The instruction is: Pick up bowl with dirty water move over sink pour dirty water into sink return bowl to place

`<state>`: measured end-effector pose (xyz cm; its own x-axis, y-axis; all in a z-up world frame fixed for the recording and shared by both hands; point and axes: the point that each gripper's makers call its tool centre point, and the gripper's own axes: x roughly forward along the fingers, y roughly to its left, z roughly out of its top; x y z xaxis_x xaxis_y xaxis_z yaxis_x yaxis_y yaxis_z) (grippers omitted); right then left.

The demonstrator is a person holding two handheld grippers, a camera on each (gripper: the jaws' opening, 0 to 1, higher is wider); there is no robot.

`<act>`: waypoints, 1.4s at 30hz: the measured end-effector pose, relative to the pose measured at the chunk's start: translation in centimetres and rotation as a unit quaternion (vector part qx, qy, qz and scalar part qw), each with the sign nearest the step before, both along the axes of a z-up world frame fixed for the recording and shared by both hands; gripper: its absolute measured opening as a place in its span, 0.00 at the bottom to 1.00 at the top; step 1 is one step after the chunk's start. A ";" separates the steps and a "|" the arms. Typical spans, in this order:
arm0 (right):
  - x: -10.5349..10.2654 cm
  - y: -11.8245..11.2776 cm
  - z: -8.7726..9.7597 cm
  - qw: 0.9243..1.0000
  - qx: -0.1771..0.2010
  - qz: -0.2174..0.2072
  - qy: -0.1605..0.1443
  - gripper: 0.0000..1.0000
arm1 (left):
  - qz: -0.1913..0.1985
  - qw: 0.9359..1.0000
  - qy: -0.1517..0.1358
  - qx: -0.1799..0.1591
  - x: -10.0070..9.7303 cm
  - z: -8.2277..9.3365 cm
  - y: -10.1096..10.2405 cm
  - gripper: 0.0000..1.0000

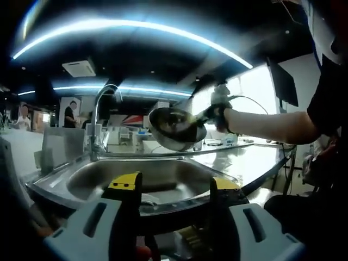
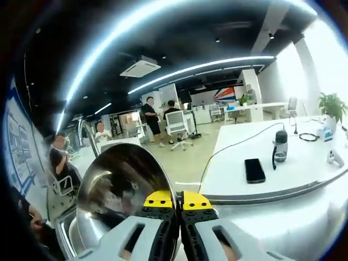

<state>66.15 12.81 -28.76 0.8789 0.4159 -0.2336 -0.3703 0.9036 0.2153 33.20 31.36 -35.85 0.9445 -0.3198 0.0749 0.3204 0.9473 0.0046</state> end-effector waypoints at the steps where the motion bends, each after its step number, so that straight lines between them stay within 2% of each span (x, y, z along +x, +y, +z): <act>1: 0.0 0.0 -0.2 1.000 0.002 0.001 0.006 0.00 | 0.000 1.000 -0.001 0.001 -0.1 0.1 0.0 0.50; 6: -0.4 -0.5 -1.3 0.999 0.022 0.008 0.040 0.00 | 0.005 1.000 -0.001 0.002 -0.4 0.2 0.1 0.50; 16: -1.0 -1.5 -1.2 0.998 0.021 0.005 0.055 0.00 | 0.009 1.000 -0.008 0.005 -0.9 0.9 0.3 0.50; 26: -1.6 -1.8 -2.4 0.996 0.023 0.009 0.084 0.00 | 0.014 1.000 -0.004 0.001 -1.6 0.5 0.4 0.50; 31: -1.8 -2.5 -2.4 0.995 0.021 0.011 0.095 0.00 | 0.017 1.000 0.002 0.003 -1.7 -0.1 0.8 0.50; 32: -1.8 -2.7 -2.5 0.995 0.023 0.010 0.101 0.00 | 0.017 1.000 0.003 0.003 -1.7 -0.1 0.7 0.50; 34: -2.2 -2.7 -2.5 0.990 0.059 0.017 0.128 0.00 | 0.016 1.000 0.002 0.003 -1.6 -0.1 0.5 0.50; 39: -2.1 -4.0 -2.8 0.990 0.047 0.015 0.134 0.00 | 0.011 1.000 0.000 0.001 -1.4 0.0 -0.4 0.50; 42: -2.2 -4.5 -3.1 0.988 0.054 0.017 0.145 0.00 | 0.004 1.000 0.001 -0.001 -1.3 0.1 -1.4 0.50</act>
